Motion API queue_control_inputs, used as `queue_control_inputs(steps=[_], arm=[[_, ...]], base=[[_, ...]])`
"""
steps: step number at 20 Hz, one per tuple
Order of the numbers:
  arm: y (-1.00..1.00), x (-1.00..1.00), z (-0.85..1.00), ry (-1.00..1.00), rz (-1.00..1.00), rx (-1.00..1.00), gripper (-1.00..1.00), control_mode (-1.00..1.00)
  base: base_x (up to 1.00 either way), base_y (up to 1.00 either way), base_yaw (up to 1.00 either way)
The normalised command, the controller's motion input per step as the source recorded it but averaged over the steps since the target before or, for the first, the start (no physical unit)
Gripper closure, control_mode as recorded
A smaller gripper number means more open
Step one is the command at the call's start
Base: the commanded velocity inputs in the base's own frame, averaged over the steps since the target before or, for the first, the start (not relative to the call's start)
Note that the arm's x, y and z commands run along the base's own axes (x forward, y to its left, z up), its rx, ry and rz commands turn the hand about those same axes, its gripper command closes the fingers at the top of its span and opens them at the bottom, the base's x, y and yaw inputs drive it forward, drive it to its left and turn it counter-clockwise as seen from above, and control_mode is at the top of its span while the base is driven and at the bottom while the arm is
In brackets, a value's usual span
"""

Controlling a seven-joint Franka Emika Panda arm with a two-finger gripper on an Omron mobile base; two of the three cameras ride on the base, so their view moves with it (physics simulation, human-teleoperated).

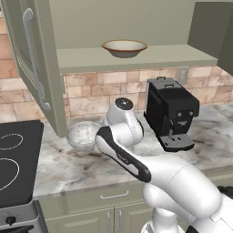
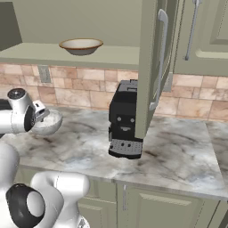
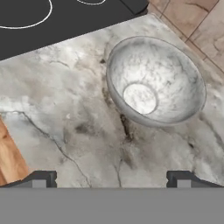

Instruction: Open the cabinet. Pick the bowls from the counter and place them in the cabinet. Then close the cabinet.

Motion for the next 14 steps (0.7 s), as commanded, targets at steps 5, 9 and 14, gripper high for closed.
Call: queue_control_inputs(steps=[5,9,14], arm=[[0.46,0.34,-0.26,0.0,0.0,-0.07,-1.0,-1.0],[0.3,0.18,-0.24,0.0,0.02,-0.1,-1.0,-1.0],[0.02,0.01,-0.15,0.0,0.04,-0.14,-1.0,-1.0]], base=[[0.0,0.0,0.0],[0.0,0.0,0.0],[0.0,0.0,0.0]])
